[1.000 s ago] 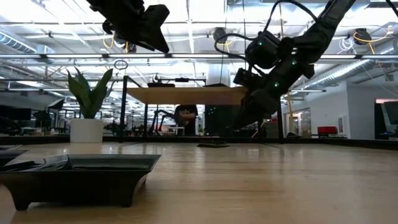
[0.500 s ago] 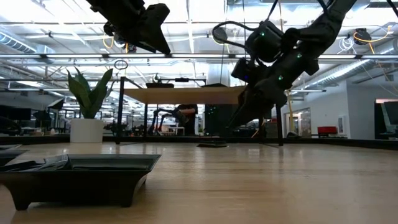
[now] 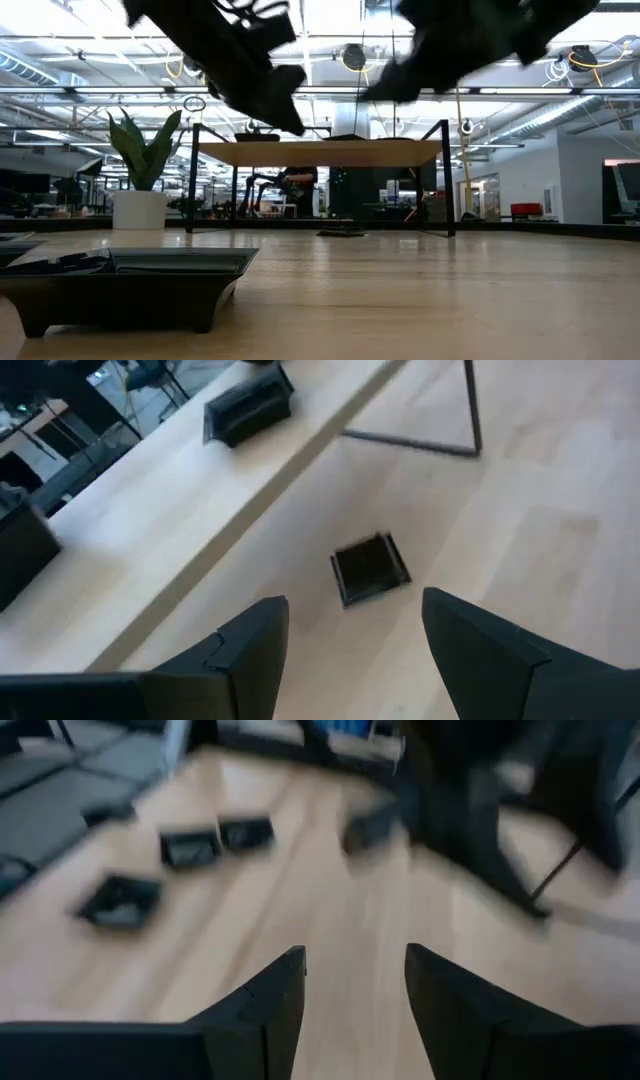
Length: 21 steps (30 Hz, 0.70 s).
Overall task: Pick & Place Mini shaped plates
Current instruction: Stack the black square plate on top of the other black square plate on the shelf
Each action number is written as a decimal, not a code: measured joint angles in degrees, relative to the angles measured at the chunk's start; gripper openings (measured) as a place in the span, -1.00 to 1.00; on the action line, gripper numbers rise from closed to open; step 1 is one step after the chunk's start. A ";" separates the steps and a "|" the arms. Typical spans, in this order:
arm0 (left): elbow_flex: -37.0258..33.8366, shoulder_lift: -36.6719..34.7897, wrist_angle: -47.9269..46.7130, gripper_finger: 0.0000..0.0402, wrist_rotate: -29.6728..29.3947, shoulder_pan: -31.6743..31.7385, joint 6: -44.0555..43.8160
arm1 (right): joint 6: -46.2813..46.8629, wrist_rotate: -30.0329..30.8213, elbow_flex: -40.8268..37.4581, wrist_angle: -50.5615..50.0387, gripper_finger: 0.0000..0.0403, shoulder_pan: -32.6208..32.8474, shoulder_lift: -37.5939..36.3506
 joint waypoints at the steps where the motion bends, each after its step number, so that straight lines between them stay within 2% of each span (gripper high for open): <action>1: 0.01 1.31 3.11 0.16 0.13 0.67 0.53 | -0.25 1.00 -0.02 -0.71 -0.21 1.18 -2.89; 4: 0.00 5.51 11.12 0.12 2.79 2.35 2.26 | -1.56 2.83 0.00 -0.73 -0.21 4.31 -10.76; 6: 0.04 9.08 17.94 0.04 7.37 3.28 3.26 | -2.48 3.00 0.00 -2.25 -0.21 6.31 -15.71; 8: 0.02 12.99 23.94 -0.09 11.85 3.78 4.14 | -3.81 3.60 0.00 -3.11 -0.21 7.96 -19.63; 11: 0.00 19.23 32.70 -0.37 13.10 3.91 5.61 | -6.29 7.61 0.00 -6.28 -0.21 10.62 -23.75; 14: 0.02 23.51 37.84 -0.73 10.00 4.20 5.34 | -8.44 12.59 0.00 -9.31 -0.21 12.65 -25.10; 16: -0.02 24.69 37.30 -0.93 6.08 4.29 2.09 | -9.50 14.36 -0.02 -10.14 -0.21 13.63 -25.16; 19: 0.00 25.69 35.69 -0.94 -0.20 4.30 -3.43 | -10.39 14.39 -0.16 -10.98 -0.21 14.68 -25.13; 21: -0.02 25.62 34.09 -0.97 -1.71 4.47 -5.47 | -11.22 14.37 -0.94 -9.86 -0.21 15.29 -25.18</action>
